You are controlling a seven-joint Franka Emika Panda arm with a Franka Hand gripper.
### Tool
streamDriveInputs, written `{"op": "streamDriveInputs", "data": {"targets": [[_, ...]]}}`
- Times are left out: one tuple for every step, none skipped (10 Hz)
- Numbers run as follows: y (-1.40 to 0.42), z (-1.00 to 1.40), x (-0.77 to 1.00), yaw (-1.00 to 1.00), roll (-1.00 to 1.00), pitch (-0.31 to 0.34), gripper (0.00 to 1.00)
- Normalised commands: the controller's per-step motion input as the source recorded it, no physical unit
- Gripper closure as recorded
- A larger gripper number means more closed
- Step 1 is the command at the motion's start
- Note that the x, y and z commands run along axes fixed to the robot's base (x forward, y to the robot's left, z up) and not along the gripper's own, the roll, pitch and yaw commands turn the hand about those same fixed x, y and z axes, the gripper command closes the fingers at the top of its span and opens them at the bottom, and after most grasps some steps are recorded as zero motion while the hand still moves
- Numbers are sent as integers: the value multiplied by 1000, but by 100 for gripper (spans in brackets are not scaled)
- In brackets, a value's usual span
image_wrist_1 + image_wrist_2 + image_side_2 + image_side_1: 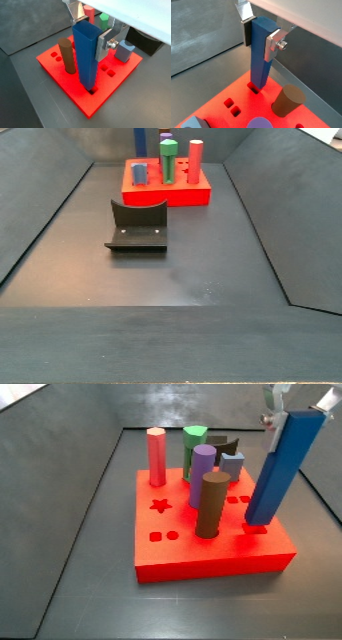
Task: Pick up the rectangle object. Move up. Place the rectangle object on the fixture. Regrasp the rectangle object. Move to above the board. Insert the rectangle object.
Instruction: Insert the rectangle object.
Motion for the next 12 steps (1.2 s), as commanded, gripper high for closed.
{"op": "streamDriveInputs", "data": {"targets": [[0, -26, -20, 11, 0, -50, 100], [0, -169, 0, 71, 13, -1, 100], [0, -271, 46, 111, 39, 0, 100], [0, -274, 103, 117, 53, 0, 100], [0, -223, 83, 40, 31, 0, 100], [0, -197, 111, 0, 17, 0, 100], [0, -166, 66, 0, 57, 0, 100], [37, -163, 11, 49, 83, 0, 100], [89, -209, 114, 51, 67, 0, 100], [80, -211, 143, 0, 49, 0, 100], [51, -203, 220, 0, 29, 0, 100], [43, -209, 300, -9, 14, 0, 100]]}}
